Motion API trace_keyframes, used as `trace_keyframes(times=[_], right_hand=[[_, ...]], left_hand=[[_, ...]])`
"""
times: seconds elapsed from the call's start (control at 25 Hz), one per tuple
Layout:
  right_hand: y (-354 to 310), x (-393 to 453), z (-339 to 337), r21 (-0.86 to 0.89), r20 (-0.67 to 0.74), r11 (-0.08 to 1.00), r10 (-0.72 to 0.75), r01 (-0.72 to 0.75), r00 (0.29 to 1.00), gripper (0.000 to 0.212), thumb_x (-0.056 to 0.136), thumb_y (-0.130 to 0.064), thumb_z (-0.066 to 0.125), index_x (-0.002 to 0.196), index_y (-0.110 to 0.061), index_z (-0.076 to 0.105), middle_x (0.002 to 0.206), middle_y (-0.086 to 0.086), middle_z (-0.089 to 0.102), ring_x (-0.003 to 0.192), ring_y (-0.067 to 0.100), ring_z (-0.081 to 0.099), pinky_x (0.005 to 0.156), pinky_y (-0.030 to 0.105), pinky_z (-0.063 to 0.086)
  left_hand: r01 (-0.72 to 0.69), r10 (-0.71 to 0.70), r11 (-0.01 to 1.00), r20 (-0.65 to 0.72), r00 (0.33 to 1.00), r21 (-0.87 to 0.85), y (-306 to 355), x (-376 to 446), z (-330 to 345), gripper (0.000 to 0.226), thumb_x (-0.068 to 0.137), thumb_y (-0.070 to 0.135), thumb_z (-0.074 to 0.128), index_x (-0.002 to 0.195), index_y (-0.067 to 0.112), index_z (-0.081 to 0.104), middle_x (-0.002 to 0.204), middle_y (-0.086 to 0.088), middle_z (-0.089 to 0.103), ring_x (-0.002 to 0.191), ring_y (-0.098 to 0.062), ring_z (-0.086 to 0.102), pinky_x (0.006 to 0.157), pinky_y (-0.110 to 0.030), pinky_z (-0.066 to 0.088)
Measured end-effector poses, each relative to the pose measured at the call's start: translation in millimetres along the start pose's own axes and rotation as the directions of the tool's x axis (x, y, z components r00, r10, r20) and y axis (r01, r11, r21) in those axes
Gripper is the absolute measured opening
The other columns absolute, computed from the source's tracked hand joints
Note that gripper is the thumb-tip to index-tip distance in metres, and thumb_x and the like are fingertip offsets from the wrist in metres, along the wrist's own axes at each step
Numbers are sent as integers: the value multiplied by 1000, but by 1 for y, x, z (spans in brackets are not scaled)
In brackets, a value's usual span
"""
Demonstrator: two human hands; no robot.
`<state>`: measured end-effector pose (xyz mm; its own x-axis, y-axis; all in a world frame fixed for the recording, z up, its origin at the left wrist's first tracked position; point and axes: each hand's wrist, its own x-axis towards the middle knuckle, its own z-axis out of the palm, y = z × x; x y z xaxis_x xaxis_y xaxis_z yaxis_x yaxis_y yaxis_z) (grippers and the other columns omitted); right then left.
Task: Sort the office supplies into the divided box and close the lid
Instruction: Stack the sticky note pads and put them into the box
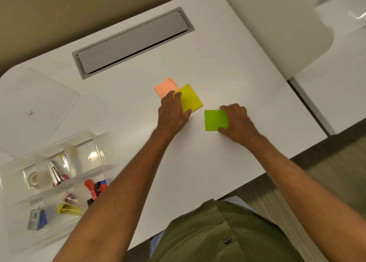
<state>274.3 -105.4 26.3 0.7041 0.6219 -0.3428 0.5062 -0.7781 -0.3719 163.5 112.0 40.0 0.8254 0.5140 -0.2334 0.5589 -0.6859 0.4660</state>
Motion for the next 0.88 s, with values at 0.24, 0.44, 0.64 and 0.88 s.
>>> trace_keyframes(times=[0.24,0.44,0.64,0.88], right_hand=[[1,10,-10,-21,50,1000,-2,3,999,72,70,-35,87,130,-14,51,126,11,42,115,31,41,85,46,51],[-1,15,-21,37,95,999,20,-24,995,64,70,-30,88,113,-16,43,114,4,47,105,28,45,77,42,49],[-4,26,-32,287,279,952,26,-110,960,33,90,-25,73,111,-18,49,100,1,59,87,27,60,67,32,48],[-53,52,-63,644,237,754,-36,-129,971,12,103,-21,56,106,-10,61,91,-3,64,80,11,55,66,29,45]], left_hand=[[57,-68,977,45,997,207,9,30,16,81,83,46,72,147,13,34,149,-10,34,132,-35,36,94,-49,41],[131,-151,969,86,985,209,16,43,4,105,70,49,83,152,16,24,144,-10,35,131,-33,36,99,-48,37],[74,-76,995,-25,997,-69,-1,39,-1,68,76,30,83,129,7,48,130,-14,44,115,-33,47,88,-39,43],[109,-174,924,-150,973,-366,-36,44,-16,31,92,14,64,122,10,58,117,-9,51,101,-18,52,78,-20,32]])
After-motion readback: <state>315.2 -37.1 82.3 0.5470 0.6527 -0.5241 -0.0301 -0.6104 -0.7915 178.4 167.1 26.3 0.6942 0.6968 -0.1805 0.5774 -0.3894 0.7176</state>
